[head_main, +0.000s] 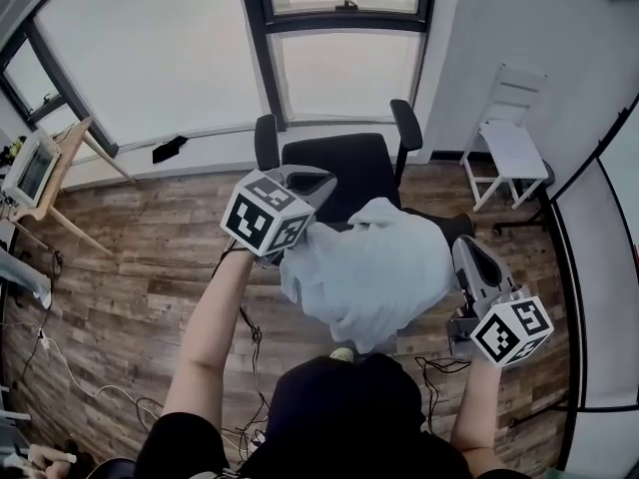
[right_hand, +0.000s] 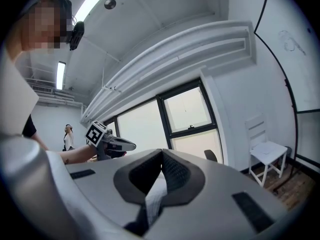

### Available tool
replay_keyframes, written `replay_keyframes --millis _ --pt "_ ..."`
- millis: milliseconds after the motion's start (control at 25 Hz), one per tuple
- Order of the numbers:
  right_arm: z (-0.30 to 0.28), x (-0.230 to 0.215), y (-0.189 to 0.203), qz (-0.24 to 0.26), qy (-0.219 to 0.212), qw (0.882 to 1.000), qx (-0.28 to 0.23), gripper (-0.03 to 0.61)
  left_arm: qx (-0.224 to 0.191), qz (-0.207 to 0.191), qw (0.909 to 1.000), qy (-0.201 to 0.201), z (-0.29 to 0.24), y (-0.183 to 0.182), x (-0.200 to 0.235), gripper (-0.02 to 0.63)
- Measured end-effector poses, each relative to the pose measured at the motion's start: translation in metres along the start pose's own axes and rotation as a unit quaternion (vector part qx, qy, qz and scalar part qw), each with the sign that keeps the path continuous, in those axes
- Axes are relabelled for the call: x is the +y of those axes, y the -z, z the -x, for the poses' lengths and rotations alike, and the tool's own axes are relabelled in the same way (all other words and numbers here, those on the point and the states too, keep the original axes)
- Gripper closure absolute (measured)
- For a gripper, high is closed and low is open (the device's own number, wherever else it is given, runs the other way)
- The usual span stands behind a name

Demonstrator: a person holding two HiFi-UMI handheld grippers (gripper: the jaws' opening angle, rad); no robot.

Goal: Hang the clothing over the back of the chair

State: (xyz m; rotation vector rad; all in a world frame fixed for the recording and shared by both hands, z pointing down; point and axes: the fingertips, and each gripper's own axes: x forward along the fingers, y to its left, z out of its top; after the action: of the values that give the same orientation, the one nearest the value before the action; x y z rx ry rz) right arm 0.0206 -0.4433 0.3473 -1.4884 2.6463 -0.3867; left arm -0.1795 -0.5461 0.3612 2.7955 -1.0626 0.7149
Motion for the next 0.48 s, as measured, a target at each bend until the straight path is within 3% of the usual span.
replay_keyframes --millis 200,480 --pt "0.006 0.007 0.001 -0.007 -0.018 1.000 -0.007 0.577 -0.063 0.019 0.9974 -0.030 0.043 -0.019 -0.024 0.606" --pt "0.028 0.020 0.001 -0.005 -0.054 0.999 0.001 0.577 -0.113 0.059 0.9887 -0.079 0.085 -0.024 -0.068 0.606"
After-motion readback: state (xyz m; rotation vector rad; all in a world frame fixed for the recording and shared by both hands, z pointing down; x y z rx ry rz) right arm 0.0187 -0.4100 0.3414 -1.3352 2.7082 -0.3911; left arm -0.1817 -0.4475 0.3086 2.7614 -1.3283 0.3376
